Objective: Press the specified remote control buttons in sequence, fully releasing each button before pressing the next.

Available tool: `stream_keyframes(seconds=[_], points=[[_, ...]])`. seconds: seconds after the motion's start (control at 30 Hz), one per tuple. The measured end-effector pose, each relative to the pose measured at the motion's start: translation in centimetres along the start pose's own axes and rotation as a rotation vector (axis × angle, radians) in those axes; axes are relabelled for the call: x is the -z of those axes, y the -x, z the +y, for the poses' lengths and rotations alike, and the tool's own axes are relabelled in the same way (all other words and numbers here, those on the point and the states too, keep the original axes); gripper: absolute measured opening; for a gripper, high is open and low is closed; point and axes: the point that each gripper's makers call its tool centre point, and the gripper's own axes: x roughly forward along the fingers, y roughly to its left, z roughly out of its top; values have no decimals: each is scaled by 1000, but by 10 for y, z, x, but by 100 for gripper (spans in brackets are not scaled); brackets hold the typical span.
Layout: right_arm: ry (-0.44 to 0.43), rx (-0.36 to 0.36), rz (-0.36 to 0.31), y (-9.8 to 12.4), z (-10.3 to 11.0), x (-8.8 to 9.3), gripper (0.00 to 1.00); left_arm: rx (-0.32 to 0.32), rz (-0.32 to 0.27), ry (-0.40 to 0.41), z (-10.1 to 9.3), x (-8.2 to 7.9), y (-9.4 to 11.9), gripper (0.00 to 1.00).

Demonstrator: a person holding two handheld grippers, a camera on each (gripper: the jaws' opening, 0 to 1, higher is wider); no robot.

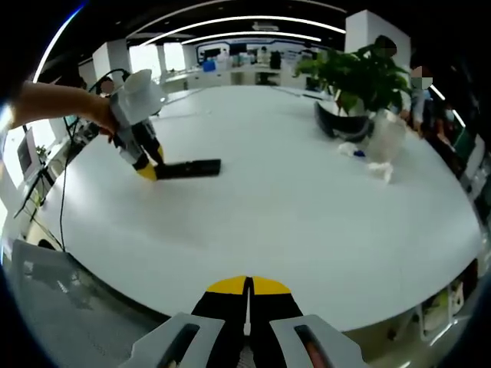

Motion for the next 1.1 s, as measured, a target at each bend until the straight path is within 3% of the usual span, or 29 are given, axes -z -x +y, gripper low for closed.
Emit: stream_keyframes(seconds=[1.1], points=[[9,-14,2,1,4,0,0,-1,-33,9,-28,2,3,23]])
